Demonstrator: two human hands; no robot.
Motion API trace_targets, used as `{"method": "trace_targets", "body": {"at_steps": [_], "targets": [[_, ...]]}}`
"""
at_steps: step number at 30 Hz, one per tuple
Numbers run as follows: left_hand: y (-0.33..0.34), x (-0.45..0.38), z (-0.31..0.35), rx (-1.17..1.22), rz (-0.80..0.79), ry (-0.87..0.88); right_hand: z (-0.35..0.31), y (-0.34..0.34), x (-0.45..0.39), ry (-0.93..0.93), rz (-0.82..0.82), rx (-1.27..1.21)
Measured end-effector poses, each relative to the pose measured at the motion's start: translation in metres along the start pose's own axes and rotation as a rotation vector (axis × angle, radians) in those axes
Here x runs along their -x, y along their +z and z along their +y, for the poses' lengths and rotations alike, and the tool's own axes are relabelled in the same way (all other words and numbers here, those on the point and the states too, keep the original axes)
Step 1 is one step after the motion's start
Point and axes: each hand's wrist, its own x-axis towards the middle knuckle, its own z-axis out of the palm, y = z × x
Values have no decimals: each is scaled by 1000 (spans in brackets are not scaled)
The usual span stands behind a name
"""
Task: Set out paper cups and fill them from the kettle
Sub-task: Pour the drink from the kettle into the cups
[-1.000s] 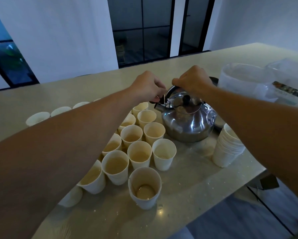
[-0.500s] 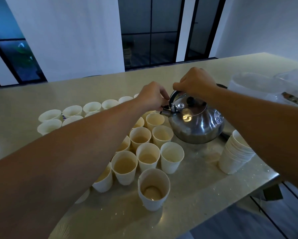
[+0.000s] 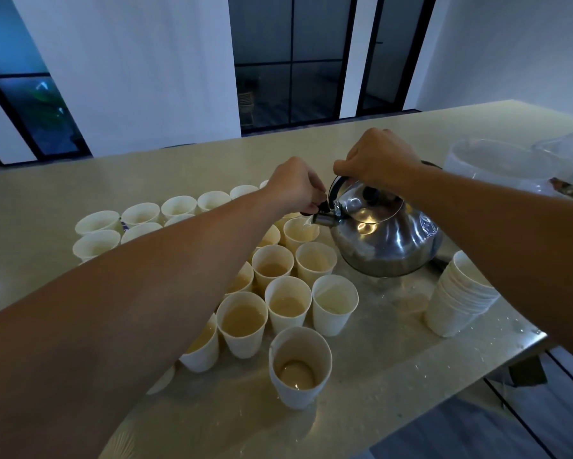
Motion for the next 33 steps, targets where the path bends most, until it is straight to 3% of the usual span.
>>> {"method": "trace_targets", "body": {"at_steps": [22, 33], "targets": [[0, 0, 1, -41, 35, 59, 4, 1, 0, 101, 11, -82], [3, 1, 2, -92, 56, 77, -3, 2, 0, 73, 4, 6]]}}
